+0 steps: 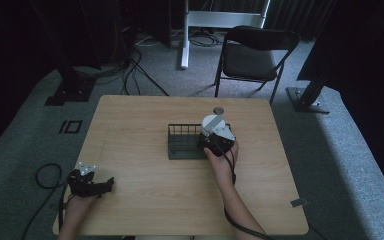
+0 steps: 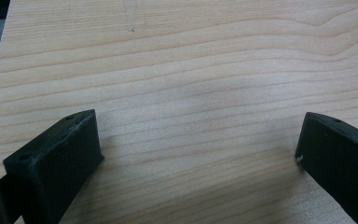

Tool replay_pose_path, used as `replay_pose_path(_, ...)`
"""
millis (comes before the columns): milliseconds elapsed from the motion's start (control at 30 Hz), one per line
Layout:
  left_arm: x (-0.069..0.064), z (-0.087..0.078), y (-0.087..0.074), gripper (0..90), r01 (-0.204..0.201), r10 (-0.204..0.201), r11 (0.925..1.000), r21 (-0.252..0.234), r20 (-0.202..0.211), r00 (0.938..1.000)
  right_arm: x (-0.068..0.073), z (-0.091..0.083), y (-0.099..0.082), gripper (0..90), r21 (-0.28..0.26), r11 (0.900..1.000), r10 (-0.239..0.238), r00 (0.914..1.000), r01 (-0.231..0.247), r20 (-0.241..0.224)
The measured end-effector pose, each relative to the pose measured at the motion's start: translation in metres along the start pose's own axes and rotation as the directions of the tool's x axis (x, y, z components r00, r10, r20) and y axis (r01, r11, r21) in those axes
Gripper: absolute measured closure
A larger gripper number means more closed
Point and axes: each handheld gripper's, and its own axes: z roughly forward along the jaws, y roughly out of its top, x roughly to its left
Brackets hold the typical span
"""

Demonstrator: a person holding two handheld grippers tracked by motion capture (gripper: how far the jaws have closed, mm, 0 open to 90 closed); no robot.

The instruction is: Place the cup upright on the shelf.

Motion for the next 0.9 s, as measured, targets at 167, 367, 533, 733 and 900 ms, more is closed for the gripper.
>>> replay_pose_path(167,0.000,0.000,0.000,0.1,0.000,0.000,1.0000,0.000,0.000,1.0000,-0.004,-0.002,-0.001,12.6,-0.006,1.0000,0.007,0.9996,-0.007,-0.029)
replay_pose_path(367,0.000,0.000,0.000,0.1,0.000,0.000,1.0000,0.000,0.000,1.0000,-0.010,-0.009,0.000,12.2,-0.036,0.9994,-0.002,0.9978,0.000,-0.067)
replay_pose_path(533,0.000,0.000,0.000,0.1,0.000,0.000,1.0000,0.000,0.000,1.0000,-0.013,-0.016,0.002,12.2,-0.064,0.9978,-0.023,0.9955,0.017,-0.092)
replay_pose_path(733,0.000,0.000,0.000,0.1,0.000,0.000,1.0000,0.000,0.000,1.0000,-0.019,-0.024,0.000,12.0,-0.063,0.9972,-0.047,0.9929,0.040,-0.109)
replay_pose_path(900,0.000,0.000,0.000,0.1,0.000,0.000,1.0000,0.000,0.000,1.0000,-0.022,-0.032,-0.001,12.1,-0.070,0.9960,-0.063,0.9909,0.055,-0.118)
